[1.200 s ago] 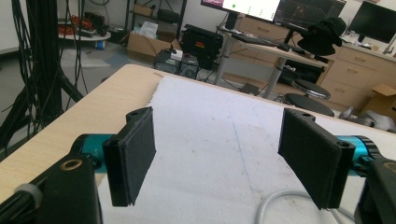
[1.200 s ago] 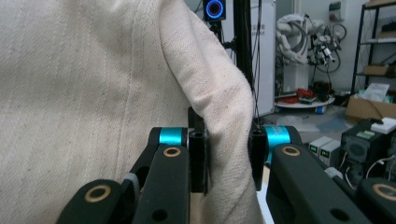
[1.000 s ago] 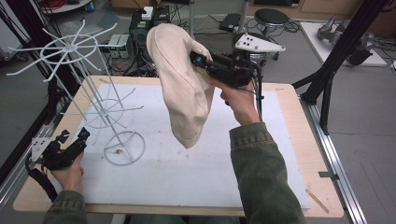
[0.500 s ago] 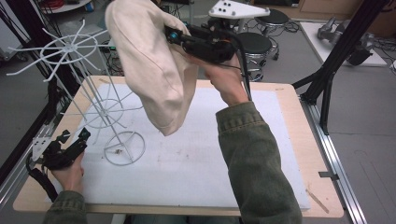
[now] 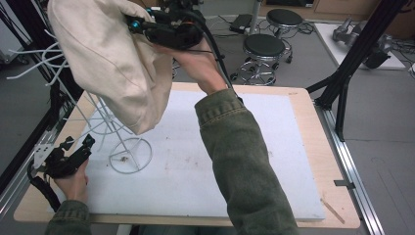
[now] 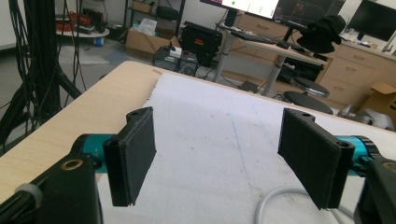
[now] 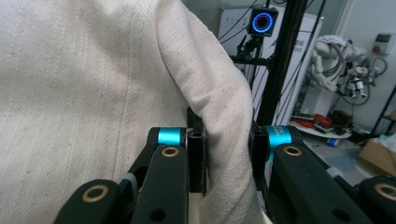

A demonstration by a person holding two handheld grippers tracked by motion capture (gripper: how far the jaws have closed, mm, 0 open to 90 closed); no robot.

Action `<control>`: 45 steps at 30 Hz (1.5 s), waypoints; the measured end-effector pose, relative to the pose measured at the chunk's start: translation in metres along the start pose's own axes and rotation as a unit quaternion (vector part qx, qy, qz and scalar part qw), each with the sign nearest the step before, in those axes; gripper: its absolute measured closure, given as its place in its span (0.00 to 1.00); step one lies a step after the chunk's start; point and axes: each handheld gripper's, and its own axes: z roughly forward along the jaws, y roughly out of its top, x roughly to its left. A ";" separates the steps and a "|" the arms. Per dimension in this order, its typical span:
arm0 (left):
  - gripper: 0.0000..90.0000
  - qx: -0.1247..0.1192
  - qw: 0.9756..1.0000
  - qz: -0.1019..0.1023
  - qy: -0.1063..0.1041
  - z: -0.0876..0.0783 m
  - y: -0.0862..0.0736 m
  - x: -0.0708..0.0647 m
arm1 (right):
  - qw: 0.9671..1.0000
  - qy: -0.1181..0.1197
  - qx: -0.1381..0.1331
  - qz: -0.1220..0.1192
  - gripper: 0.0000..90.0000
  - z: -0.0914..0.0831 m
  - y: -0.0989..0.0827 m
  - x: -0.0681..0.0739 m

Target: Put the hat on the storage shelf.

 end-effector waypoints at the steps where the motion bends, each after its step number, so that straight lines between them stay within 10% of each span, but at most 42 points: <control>1: 0.31 -0.002 1.000 -0.001 -0.001 0.000 0.000 0.000 | 1.000 0.000 0.001 0.001 0.85 0.004 -0.001 0.000; 29: 0.31 0.000 1.000 0.001 0.001 0.001 -0.001 0.000 | 0.999 0.014 0.023 0.046 0.38 0.008 -0.037 -0.017; 45: 0.31 0.002 1.000 0.002 0.001 0.001 -0.001 0.000 | 0.997 0.012 0.004 0.071 0.34 -0.010 -0.057 -0.023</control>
